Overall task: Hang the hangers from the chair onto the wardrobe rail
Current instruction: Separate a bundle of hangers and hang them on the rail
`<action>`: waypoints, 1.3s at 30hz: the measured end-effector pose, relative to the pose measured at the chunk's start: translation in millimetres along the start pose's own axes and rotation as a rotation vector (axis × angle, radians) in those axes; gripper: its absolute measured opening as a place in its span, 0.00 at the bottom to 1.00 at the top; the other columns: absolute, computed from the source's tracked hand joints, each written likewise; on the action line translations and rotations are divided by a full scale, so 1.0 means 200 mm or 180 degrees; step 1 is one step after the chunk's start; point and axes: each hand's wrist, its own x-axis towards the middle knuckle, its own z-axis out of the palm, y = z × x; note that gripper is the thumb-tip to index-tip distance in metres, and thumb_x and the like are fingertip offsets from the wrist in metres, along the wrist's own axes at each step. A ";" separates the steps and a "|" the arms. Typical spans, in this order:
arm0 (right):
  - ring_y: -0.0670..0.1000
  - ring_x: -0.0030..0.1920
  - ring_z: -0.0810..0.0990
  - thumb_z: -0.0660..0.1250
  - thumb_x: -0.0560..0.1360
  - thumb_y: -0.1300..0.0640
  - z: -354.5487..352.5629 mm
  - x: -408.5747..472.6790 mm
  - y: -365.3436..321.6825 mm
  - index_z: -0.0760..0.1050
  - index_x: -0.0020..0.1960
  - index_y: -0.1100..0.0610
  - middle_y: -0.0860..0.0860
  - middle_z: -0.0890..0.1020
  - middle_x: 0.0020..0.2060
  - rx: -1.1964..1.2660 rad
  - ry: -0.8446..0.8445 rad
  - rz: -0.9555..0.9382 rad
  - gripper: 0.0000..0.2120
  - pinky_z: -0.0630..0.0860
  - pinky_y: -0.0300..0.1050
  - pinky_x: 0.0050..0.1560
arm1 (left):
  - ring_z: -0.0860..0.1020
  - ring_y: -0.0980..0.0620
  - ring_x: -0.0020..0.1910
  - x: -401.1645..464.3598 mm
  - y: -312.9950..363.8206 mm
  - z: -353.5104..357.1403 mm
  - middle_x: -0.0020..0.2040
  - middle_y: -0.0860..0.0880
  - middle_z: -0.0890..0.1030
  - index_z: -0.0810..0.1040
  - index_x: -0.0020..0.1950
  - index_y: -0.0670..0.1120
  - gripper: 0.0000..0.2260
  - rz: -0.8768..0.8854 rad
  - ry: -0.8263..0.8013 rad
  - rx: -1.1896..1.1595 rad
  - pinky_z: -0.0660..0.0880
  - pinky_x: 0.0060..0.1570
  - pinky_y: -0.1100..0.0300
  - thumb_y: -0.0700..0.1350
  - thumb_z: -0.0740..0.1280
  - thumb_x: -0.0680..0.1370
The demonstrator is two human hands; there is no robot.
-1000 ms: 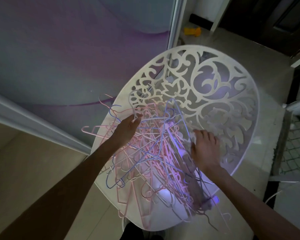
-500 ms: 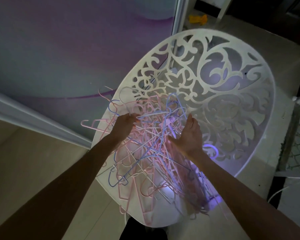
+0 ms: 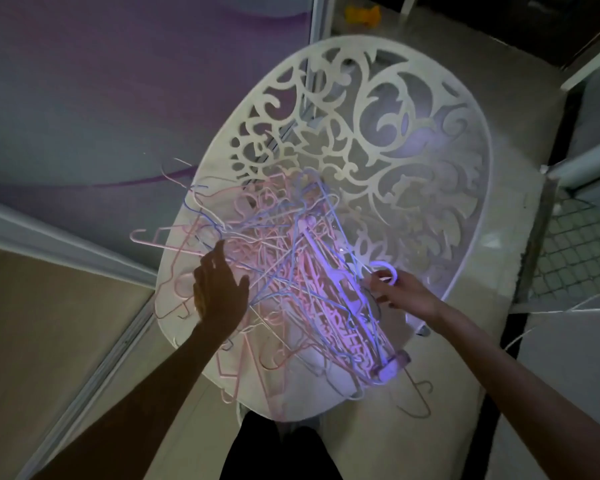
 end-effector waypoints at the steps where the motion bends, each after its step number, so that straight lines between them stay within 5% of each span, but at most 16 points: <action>1: 0.44 0.33 0.75 0.65 0.77 0.57 0.01 -0.02 0.05 0.78 0.46 0.56 0.57 0.79 0.41 0.0024 -0.0116 0.0041 0.05 0.69 0.26 0.29 | 0.63 0.38 0.70 0.01 -0.02 0.01 0.73 0.40 0.63 0.54 0.76 0.46 0.33 -0.0042 -0.0042 0.0017 0.64 0.66 0.45 0.44 0.67 0.76; 4: 0.43 0.33 0.75 0.66 0.76 0.63 0.08 -0.07 0.17 0.77 0.51 0.62 0.57 0.77 0.41 0.0492 -0.0209 0.0139 0.05 0.70 0.26 0.33 | 0.59 0.41 0.74 0.01 -0.09 0.03 0.76 0.42 0.59 0.49 0.77 0.46 0.35 -0.0037 0.0027 -0.0177 0.58 0.71 0.46 0.43 0.66 0.76; 8: 0.43 0.40 0.78 0.65 0.76 0.64 0.16 -0.07 0.25 0.77 0.54 0.63 0.54 0.79 0.41 0.0284 0.0299 0.0042 0.08 0.70 0.28 0.39 | 0.76 0.41 0.60 0.03 -0.18 0.01 0.61 0.42 0.78 0.68 0.70 0.46 0.21 0.0180 0.0135 0.0055 0.67 0.64 0.48 0.48 0.64 0.78; 10: 0.50 0.44 0.78 0.66 0.75 0.60 0.19 -0.06 0.24 0.78 0.53 0.59 0.51 0.80 0.41 -0.0122 0.0589 -0.0085 0.08 0.72 0.39 0.45 | 0.81 0.44 0.49 0.06 -0.18 -0.04 0.49 0.44 0.83 0.76 0.64 0.48 0.15 0.0415 0.0015 -0.0320 0.73 0.54 0.51 0.50 0.61 0.80; 12: 0.52 0.42 0.77 0.67 0.71 0.57 0.19 -0.05 0.20 0.76 0.53 0.57 0.50 0.78 0.40 0.0040 0.1278 -0.0313 0.11 0.73 0.47 0.48 | 0.79 0.59 0.36 0.09 -0.15 -0.11 0.38 0.49 0.79 0.76 0.63 0.49 0.12 0.0532 -0.0347 -0.1187 0.77 0.41 0.59 0.46 0.60 0.80; 14: 0.52 0.43 0.75 0.69 0.71 0.59 0.17 -0.08 0.12 0.71 0.58 0.59 0.51 0.75 0.44 0.0388 0.2090 -0.0648 0.16 0.74 0.53 0.50 | 0.72 0.64 0.25 0.10 -0.10 -0.17 0.32 0.53 0.74 0.74 0.64 0.48 0.13 0.0463 -0.0524 -0.1692 0.71 0.28 0.71 0.42 0.60 0.80; 16: 0.55 0.48 0.75 0.70 0.71 0.60 0.16 -0.09 0.02 0.70 0.60 0.61 0.54 0.74 0.48 0.0170 0.2361 -0.0927 0.20 0.73 0.55 0.53 | 0.68 0.63 0.22 0.11 -0.03 -0.24 0.27 0.57 0.75 0.75 0.64 0.49 0.13 0.0275 -0.0668 -0.1922 0.63 0.21 0.75 0.42 0.60 0.80; 22: 0.59 0.66 0.69 0.69 0.71 0.47 0.17 0.05 -0.27 0.63 0.70 0.62 0.58 0.72 0.64 -0.1959 0.1795 -0.1271 0.33 0.62 0.50 0.66 | 0.70 0.64 0.20 0.13 0.16 -0.32 0.32 0.55 0.74 0.79 0.56 0.49 0.09 0.0219 -0.0835 -0.2030 0.60 0.20 0.77 0.46 0.64 0.78; 25: 0.60 0.63 0.73 0.68 0.71 0.45 0.21 0.16 -0.41 0.61 0.68 0.63 0.60 0.73 0.62 -0.1489 0.1365 -0.0709 0.34 0.69 0.52 0.60 | 0.67 0.62 0.19 0.16 0.17 -0.32 0.24 0.58 0.72 0.79 0.47 0.51 0.06 0.0434 -0.1113 -0.1847 0.63 0.23 0.72 0.46 0.62 0.79; 28: 0.61 0.62 0.73 0.71 0.69 0.43 0.30 0.24 -0.46 0.60 0.69 0.62 0.60 0.73 0.62 -0.1185 0.1608 -0.0473 0.37 0.70 0.52 0.58 | 0.76 0.56 0.29 0.20 0.19 -0.30 0.33 0.53 0.78 0.75 0.42 0.49 0.08 0.0214 -0.1471 -0.1954 0.70 0.28 0.65 0.43 0.60 0.80; 31: 0.59 0.65 0.68 0.70 0.67 0.42 0.40 0.29 -0.46 0.54 0.73 0.61 0.57 0.68 0.65 -0.1397 0.2042 -0.0642 0.45 0.64 0.52 0.63 | 0.81 0.48 0.35 0.25 0.21 -0.28 0.41 0.50 0.82 0.72 0.45 0.48 0.06 0.0053 -0.1658 -0.1906 0.72 0.29 0.64 0.46 0.60 0.79; 35: 0.59 0.69 0.65 0.70 0.67 0.43 0.52 0.32 -0.46 0.57 0.72 0.63 0.59 0.69 0.66 -0.0828 0.2360 -0.0663 0.43 0.58 0.55 0.70 | 0.83 0.52 0.30 0.29 0.20 -0.25 0.40 0.50 0.84 0.73 0.54 0.56 0.08 0.0366 -0.1696 -0.1791 0.74 0.27 0.64 0.54 0.66 0.76; 39: 0.60 0.66 0.69 0.75 0.59 0.37 0.60 0.33 -0.44 0.60 0.72 0.63 0.59 0.72 0.63 -0.1244 0.2623 -0.0930 0.52 0.63 0.57 0.67 | 0.82 0.54 0.32 0.37 0.22 -0.22 0.44 0.46 0.84 0.77 0.56 0.54 0.09 0.0661 -0.1637 -0.1865 0.74 0.28 0.69 0.50 0.61 0.79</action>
